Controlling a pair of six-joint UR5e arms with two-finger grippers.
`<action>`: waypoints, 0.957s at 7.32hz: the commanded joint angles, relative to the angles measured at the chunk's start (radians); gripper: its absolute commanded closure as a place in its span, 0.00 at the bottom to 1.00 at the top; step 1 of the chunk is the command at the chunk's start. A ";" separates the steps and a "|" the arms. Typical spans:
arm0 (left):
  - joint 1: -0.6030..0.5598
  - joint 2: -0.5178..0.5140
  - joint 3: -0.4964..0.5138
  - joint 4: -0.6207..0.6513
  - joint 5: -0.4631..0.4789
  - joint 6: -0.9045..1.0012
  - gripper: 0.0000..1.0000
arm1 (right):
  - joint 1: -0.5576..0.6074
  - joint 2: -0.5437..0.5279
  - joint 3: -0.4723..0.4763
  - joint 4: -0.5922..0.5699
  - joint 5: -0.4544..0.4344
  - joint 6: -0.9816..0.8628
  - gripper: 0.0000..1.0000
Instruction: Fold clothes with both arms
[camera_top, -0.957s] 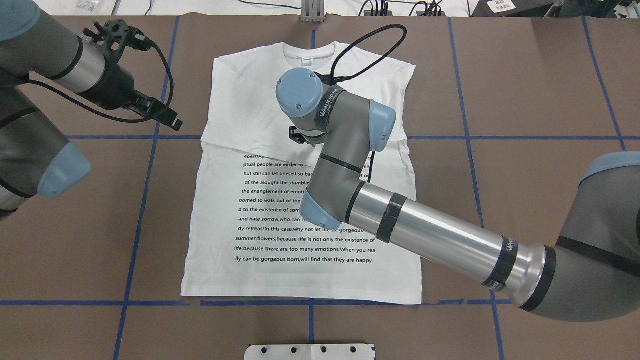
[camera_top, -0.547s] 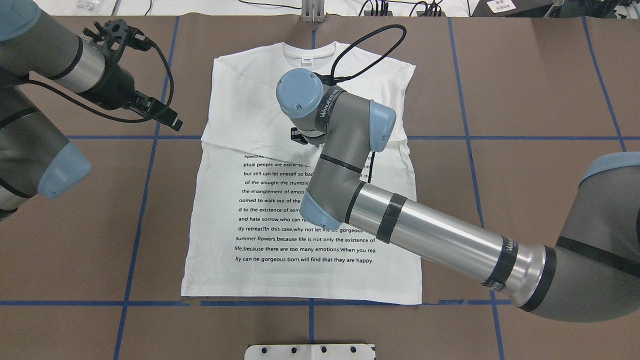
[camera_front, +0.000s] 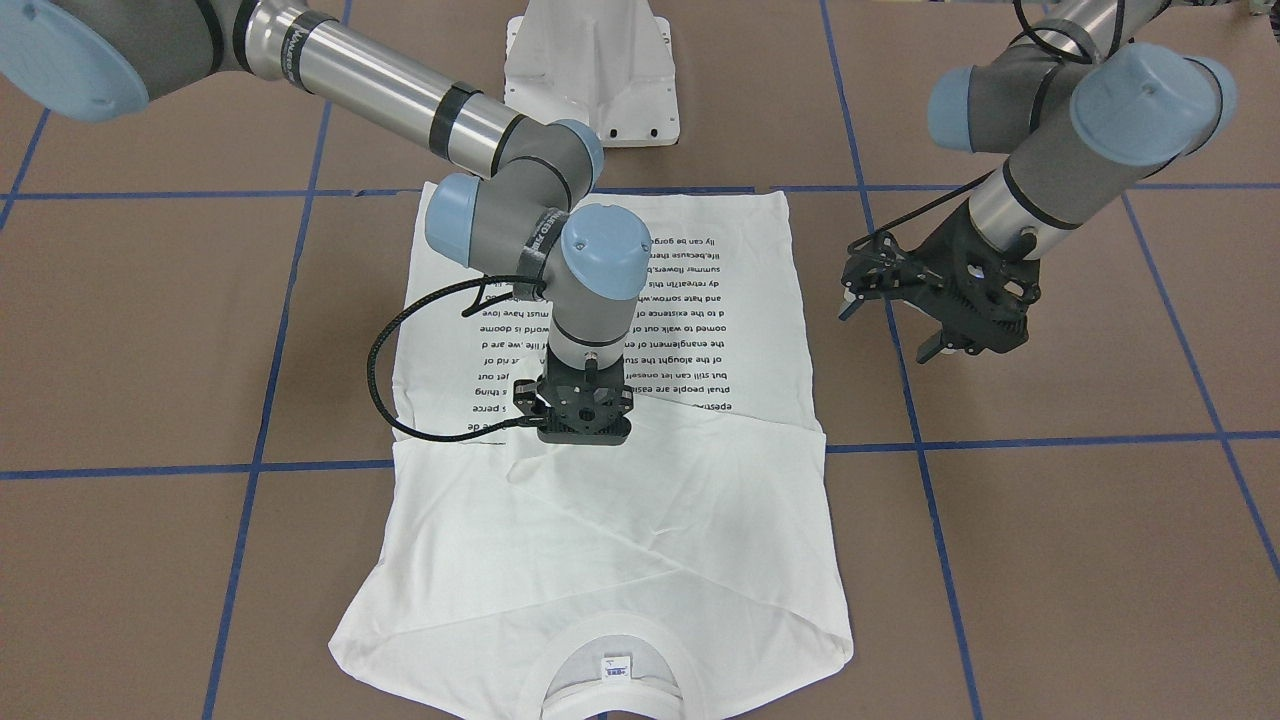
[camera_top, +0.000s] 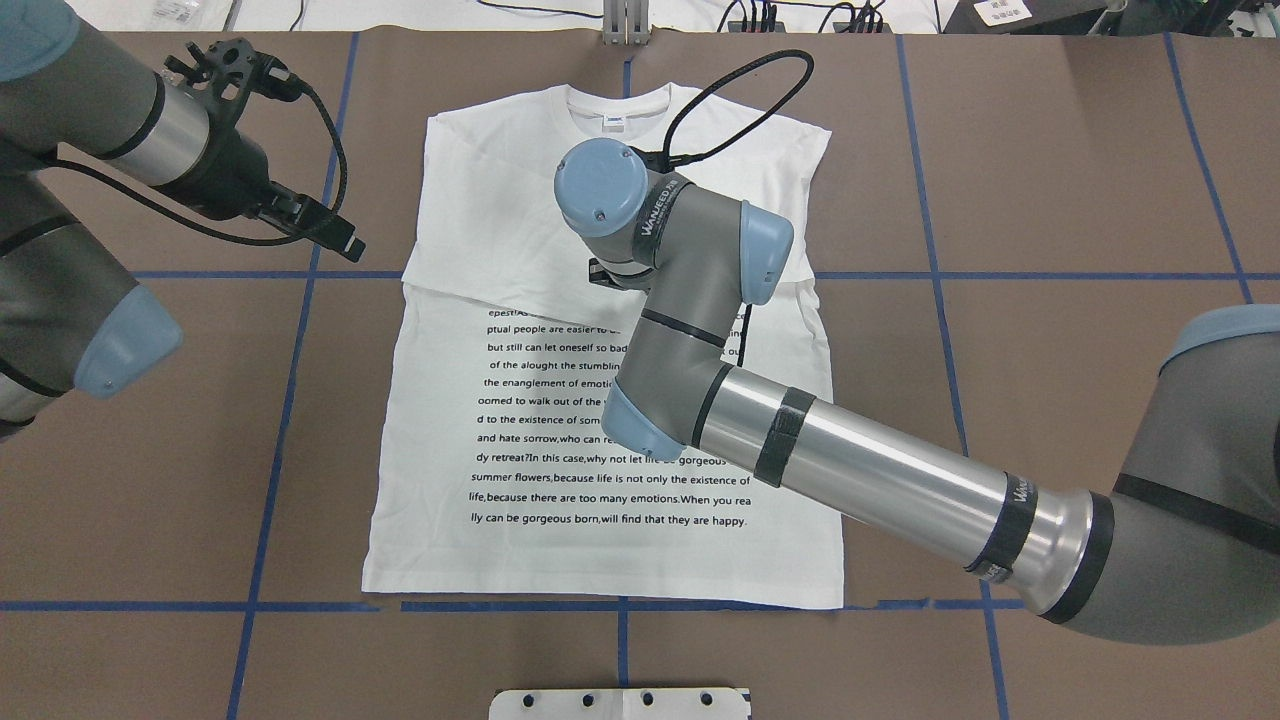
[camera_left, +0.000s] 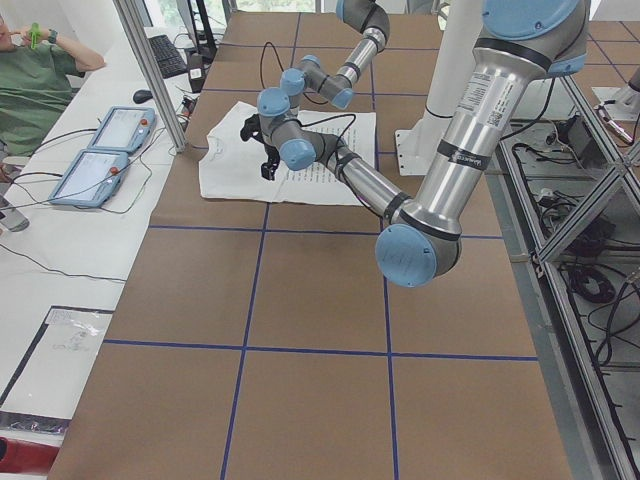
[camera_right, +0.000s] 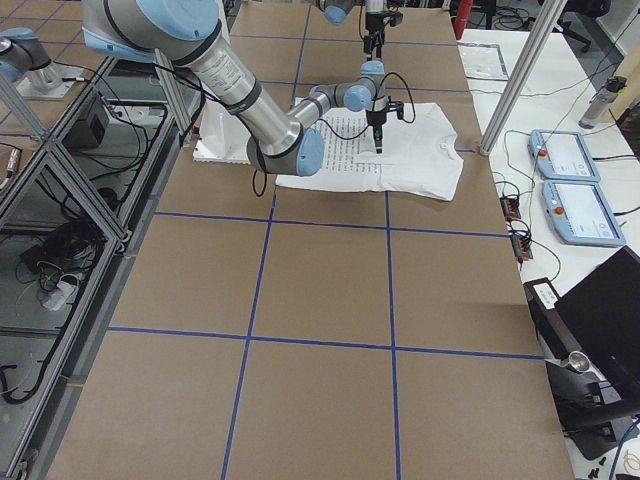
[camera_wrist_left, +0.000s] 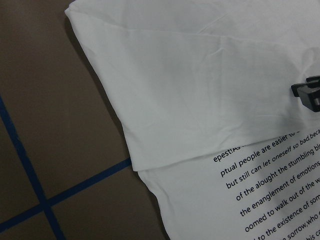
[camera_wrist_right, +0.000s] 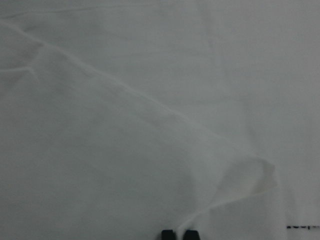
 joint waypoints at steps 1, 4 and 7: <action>0.003 -0.001 -0.002 0.000 0.000 -0.004 0.00 | 0.004 -0.008 0.007 -0.007 0.005 0.013 1.00; 0.001 0.001 -0.014 0.000 0.000 -0.007 0.00 | 0.038 -0.085 0.183 -0.141 0.023 -0.008 1.00; 0.004 0.001 -0.014 0.000 0.000 -0.009 0.00 | 0.070 -0.271 0.358 -0.145 0.022 -0.103 1.00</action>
